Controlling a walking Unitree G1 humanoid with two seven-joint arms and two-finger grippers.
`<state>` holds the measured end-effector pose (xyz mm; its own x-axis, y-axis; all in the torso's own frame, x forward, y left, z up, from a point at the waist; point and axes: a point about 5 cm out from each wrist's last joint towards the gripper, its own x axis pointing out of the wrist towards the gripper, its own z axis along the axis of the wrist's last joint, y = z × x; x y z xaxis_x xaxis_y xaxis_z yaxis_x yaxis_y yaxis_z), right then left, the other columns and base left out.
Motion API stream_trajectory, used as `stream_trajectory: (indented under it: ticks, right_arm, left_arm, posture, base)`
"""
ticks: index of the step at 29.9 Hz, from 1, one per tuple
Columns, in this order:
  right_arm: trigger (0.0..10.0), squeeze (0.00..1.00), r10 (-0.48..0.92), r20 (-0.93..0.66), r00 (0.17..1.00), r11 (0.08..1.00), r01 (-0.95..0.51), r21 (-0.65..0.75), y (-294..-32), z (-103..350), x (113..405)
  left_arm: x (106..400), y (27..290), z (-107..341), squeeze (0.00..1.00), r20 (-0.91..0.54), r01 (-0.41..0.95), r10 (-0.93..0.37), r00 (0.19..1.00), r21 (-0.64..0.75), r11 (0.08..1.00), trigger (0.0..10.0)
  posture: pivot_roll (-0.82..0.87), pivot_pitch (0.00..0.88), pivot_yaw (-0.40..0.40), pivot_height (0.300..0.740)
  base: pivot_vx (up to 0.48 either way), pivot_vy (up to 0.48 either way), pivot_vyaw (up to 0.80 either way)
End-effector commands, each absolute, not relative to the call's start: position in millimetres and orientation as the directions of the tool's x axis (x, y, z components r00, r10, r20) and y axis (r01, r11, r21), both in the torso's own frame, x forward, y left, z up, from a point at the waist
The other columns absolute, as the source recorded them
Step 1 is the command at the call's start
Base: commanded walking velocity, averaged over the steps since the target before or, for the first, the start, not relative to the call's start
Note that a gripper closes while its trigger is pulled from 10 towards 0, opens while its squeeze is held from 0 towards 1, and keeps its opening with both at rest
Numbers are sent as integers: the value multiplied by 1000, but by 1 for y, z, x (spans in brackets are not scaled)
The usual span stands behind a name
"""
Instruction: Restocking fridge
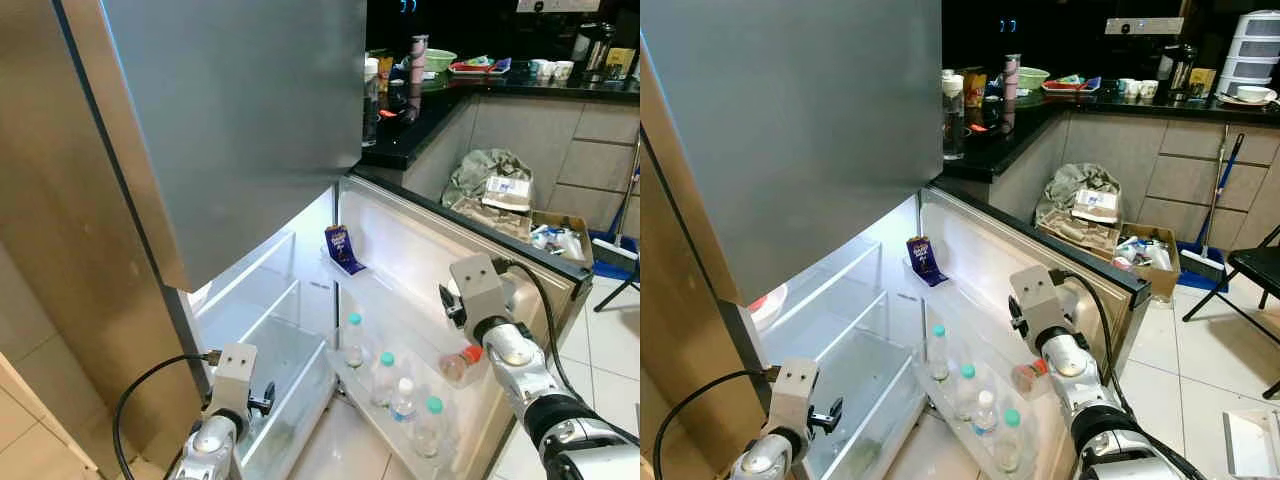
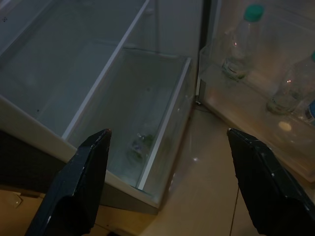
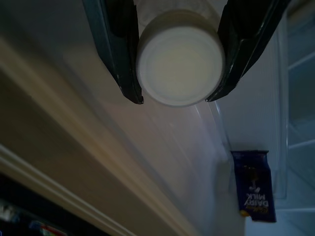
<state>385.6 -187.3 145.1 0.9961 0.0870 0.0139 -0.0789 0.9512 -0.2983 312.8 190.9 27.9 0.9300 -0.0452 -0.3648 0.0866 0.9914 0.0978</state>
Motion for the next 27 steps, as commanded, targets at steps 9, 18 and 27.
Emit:
stream_trajectory:
  ticks: [9, 18, 27]
  right_arm:
    - [10000, 0, 109, 19, 994, 965, -102, -241, -180, 139, 383]
    - [10000, 0, 76, 24, 997, 979, -70, -193, -183, 134, 380]
    - [10000, 0, 63, 133, 989, 982, -38, -184, -188, 156, 385]
  left_arm:
    - [308, 198, 23, 0, -387, 68, -22, 922, 106, 992, 10000]
    - [308, 200, 24, 0, -380, 64, -18, 925, 109, 992, 10000]
    - [302, 204, 23, 0, -352, 27, 10, 936, 99, 995, 10000]
  posture:
    - [-36, 0, 6, 740]
    - [-19, 26, -11, 740]
    - [5, 75, -56, 740]
  base:
    - [0, 0, 0]
    - [0, 0, 0]
    - [0, 0, 0]
